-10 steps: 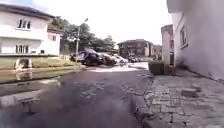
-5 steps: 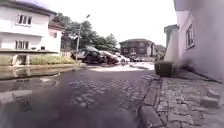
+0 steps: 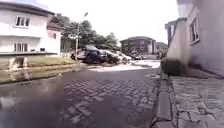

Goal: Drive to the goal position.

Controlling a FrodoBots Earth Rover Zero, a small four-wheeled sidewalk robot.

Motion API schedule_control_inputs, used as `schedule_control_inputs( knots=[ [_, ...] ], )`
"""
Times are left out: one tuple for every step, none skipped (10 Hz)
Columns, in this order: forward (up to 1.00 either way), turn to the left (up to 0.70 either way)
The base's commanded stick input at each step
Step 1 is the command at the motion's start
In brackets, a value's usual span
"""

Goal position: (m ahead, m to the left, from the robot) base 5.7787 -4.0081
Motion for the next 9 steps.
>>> schedule_control_inputs(
  knots=[
    [0.69,0.03],
    [0.69,0.03],
    [0.69,0.03],
    [0.69,0.03],
    [0.69,0.01],
    [0.69,-0.35],
    [0.69,-0.35],
    [0.69,-0.35],
    [0.69,-0.35]
  ],
)
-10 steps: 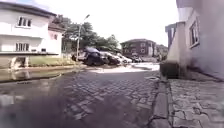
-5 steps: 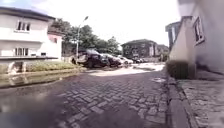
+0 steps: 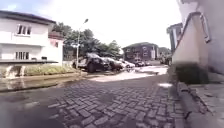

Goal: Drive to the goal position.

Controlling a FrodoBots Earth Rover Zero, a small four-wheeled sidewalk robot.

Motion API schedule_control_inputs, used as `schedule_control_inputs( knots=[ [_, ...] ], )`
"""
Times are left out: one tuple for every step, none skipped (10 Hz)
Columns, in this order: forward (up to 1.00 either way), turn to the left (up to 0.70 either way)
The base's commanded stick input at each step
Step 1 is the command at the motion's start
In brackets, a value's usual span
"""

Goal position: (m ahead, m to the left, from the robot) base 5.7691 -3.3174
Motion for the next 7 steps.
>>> schedule_control_inputs(
  knots=[
    [0.69,-0.35],
    [0.69,-0.35],
    [0.69,-0.35],
    [0.69,-0.35],
    [0.69,0.03],
    [0.69,0.03],
    [0.69,0.03]
  ],
)
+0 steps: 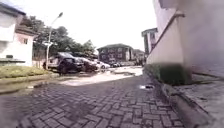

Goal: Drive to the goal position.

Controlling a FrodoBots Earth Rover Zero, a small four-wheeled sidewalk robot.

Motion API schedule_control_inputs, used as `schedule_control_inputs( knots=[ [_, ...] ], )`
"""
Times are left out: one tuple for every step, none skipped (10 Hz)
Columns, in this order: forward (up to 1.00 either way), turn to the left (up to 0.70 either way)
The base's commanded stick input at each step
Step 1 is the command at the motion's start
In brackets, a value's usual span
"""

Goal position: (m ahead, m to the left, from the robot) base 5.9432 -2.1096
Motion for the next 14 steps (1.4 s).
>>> schedule_control_inputs(
  knots=[
    [0.69,0.03],
    [0.69,0.03],
    [0.69,0.03],
    [0.69,0.03],
    [0.69,0.03],
    [0.69,0.03],
    [0.69,0.03],
    [0.69,0.03],
    [0.69,0.03],
    [0.69,0.03],
    [0.69,0.03],
    [0.69,0.03],
    [0.69,0.03],
    [0.69,0.03]
  ],
)
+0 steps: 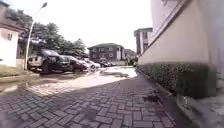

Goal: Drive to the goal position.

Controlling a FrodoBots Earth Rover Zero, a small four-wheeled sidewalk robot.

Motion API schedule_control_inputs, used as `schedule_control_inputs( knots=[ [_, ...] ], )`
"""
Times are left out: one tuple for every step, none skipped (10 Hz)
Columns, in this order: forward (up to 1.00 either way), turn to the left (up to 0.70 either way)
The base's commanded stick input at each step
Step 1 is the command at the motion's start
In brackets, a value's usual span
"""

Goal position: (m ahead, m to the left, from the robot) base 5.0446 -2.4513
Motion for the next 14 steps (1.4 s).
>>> schedule_control_inputs(
  knots=[
    [0.69,0.03],
    [0.69,0.03],
    [0.69,0.03],
    [0.69,0.03],
    [0.69,0.03],
    [0.69,0.03],
    [0.69,0.03],
    [0.69,0.03],
    [0.69,0.03],
    [0.69,-0.01],
    [0.69,-0.35],
    [0.69,-0.35],
    [0.69,-0.35],
    [0.69,-0.16]
  ],
)
